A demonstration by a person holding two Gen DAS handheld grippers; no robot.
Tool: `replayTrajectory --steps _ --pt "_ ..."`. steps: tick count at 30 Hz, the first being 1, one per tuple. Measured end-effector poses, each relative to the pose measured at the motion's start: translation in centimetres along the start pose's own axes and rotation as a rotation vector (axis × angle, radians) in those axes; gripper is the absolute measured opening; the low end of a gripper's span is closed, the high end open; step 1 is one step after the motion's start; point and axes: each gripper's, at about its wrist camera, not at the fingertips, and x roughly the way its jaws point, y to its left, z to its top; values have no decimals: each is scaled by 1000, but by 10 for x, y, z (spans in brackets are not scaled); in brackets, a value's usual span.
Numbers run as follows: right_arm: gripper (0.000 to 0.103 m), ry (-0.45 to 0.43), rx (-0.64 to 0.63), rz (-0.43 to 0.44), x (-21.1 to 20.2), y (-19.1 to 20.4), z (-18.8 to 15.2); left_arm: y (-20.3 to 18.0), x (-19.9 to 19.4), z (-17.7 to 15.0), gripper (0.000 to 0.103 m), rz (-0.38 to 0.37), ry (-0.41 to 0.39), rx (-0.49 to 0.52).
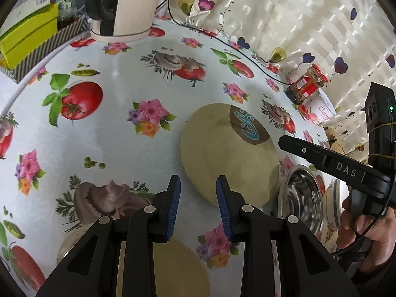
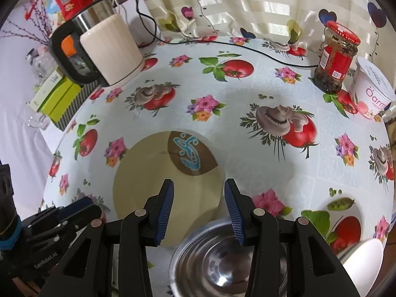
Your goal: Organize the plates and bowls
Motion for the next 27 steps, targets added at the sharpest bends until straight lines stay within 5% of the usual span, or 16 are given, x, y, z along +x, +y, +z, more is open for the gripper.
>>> replayTrajectory --steps 27 --pt "22 115 -3 5 46 -10 7 0 36 4 31 -28 75 -30"
